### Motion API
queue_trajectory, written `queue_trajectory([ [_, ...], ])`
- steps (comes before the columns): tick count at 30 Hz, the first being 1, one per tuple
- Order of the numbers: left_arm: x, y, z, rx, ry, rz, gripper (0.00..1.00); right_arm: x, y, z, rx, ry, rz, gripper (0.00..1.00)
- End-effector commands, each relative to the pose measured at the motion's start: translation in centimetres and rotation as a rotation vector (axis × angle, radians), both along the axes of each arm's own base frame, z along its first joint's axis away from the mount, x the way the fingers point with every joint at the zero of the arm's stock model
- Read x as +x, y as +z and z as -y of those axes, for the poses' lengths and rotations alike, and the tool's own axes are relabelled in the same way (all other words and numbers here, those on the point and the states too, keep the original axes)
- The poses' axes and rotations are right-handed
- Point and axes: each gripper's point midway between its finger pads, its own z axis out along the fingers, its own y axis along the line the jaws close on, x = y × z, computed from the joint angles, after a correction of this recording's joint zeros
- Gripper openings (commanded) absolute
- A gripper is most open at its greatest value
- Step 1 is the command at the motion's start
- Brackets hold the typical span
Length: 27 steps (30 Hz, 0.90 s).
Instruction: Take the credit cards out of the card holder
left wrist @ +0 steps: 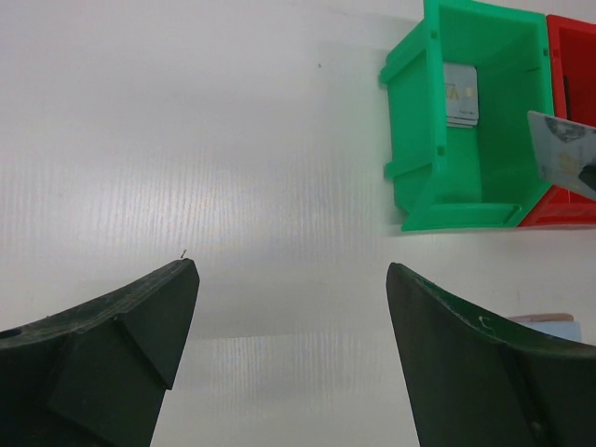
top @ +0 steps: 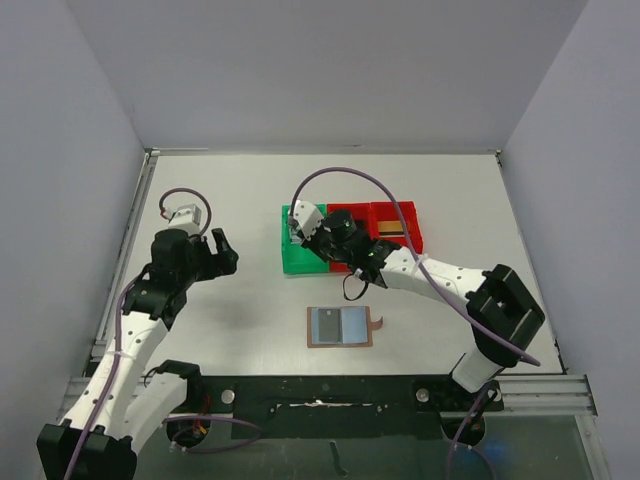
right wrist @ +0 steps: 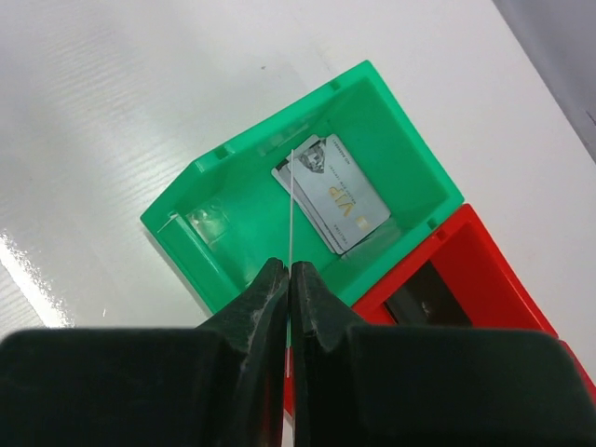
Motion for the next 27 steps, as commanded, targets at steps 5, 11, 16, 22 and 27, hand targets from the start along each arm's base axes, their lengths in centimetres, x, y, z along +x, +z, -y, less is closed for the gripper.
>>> queue_trajectory([
  [5,1.0,3.2,-2.0,-0.014,0.091,0.137,0.82,2.0,0.9,-1.4,-0.051,0.04,0.065,0.0],
  [11,1.0,3.8,-2.5,-0.028,0.111,0.168,0.82,4.0,0.3,-1.0,-0.066,0.038,0.048,0.0],
  [16,1.1,3.1,-2.6,-0.024,0.118,0.138,0.82,5.1,-0.5,-1.1,-0.087,0.084,0.014,0.0],
  [22,1.6,2.4,-3.1,-0.046,0.181,0.13,0.82,6.0,-2.0,-1.3,-0.127,0.101,-0.011,0.0],
  [27,2.0,2.4,-3.8,-0.068,0.254,0.131,0.82,6.9,-2.7,-1.2,-0.155,0.084,-0.015,0.0],
])
